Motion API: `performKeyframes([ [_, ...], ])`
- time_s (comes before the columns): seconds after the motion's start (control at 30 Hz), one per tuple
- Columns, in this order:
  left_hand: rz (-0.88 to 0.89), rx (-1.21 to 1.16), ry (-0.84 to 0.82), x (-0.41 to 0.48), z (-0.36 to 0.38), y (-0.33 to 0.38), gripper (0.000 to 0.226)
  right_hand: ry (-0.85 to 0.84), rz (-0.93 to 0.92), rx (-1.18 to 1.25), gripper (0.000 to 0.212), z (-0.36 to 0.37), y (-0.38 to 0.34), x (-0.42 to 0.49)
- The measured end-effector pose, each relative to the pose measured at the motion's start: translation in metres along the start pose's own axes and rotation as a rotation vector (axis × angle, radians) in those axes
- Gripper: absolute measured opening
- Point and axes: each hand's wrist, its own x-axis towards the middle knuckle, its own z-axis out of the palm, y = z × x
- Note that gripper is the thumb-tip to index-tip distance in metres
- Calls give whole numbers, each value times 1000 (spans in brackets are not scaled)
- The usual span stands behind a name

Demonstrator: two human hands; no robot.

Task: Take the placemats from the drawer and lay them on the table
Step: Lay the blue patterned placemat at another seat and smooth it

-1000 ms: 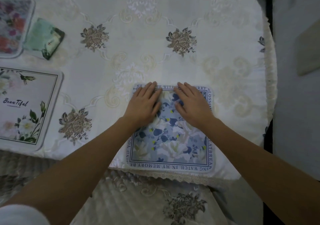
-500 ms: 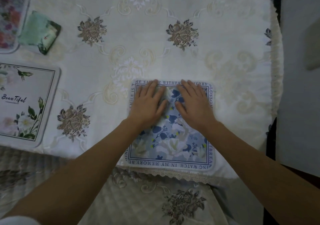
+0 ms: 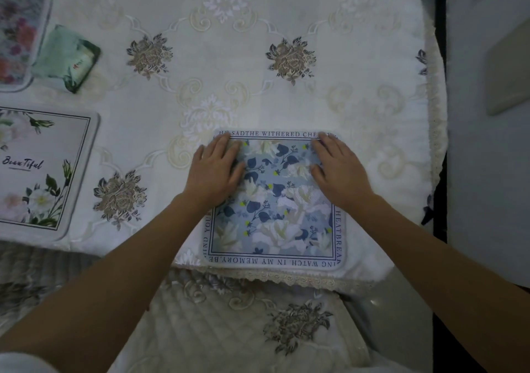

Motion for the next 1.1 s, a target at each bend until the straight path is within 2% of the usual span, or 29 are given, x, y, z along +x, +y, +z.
performKeyframes([
  [0.23,-33,-76,-34,-32,1,2,72,-47,70,13,61,3,-7,-34],
  [0.5,47,-96,1,-106,17,3,65,-45,126,88,61,17,-25,-111],
  [0.67,139,-31,-39,-153,23,-11,63,-67,134,103,64,26,-33,-165],
  [0.9,133,11,-72,-183,21,-5,57,-82,112,124,69,30,-36,-199],
  [0.97,149,15,-62,-185,18,1,55,-75,80,112,63,29,-38,-194],
  [1.1,291,38,-65,-183,18,22,54,-117,-157,70,54,24,-57,-175],
])
